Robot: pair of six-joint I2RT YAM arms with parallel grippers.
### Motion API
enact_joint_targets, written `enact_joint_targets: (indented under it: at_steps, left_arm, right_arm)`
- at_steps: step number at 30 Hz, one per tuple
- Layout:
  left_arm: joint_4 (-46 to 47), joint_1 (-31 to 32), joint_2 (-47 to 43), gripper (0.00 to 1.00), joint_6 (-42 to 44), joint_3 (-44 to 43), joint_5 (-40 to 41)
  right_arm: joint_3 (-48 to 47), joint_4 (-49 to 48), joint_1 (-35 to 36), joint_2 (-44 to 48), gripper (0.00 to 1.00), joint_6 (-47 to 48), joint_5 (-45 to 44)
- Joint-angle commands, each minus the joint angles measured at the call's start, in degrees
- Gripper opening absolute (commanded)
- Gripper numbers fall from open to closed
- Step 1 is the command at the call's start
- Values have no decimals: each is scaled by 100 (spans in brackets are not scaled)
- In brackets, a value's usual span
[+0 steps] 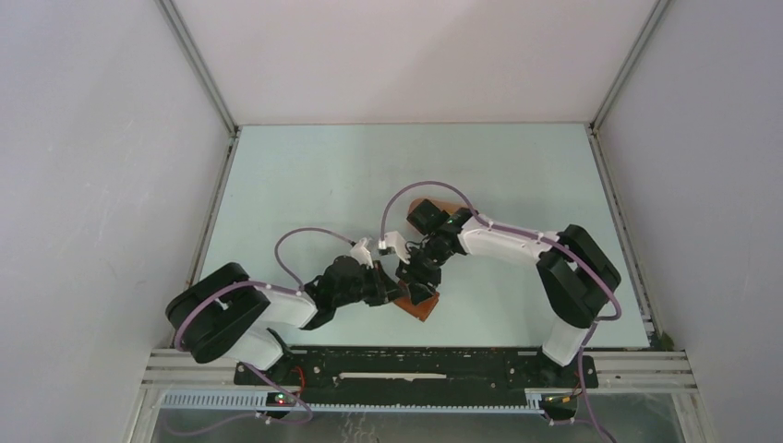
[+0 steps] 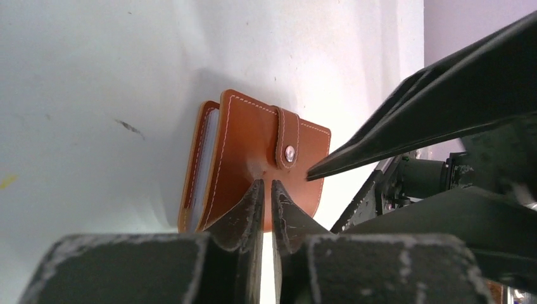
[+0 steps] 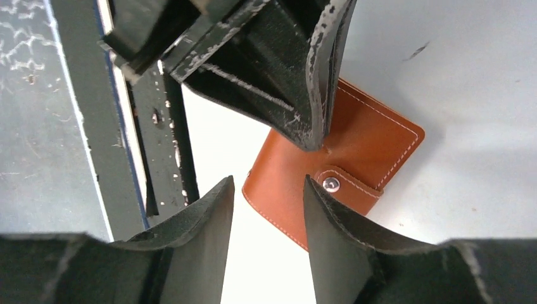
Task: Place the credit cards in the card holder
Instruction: Close the card holder at the center of the board.
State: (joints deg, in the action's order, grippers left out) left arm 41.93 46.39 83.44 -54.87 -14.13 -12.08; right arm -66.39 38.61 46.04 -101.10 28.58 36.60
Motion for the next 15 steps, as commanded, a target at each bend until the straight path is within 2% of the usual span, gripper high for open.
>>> enact_joint_targets:
  at_steps: [1,5,15]
  left_arm:
    - [-749,32,-447,15,249,132,228]
    - [-1284,35,-921,22,375,97,398]
    - [-2555,33,-2250,31,821,-1,826]
  right_arm:
    - [-23,134,-187,607,54,227,426]
    - [-23,252,-281,836,57,385,603]
    - [-24,433,-470,1147,60,673,881]
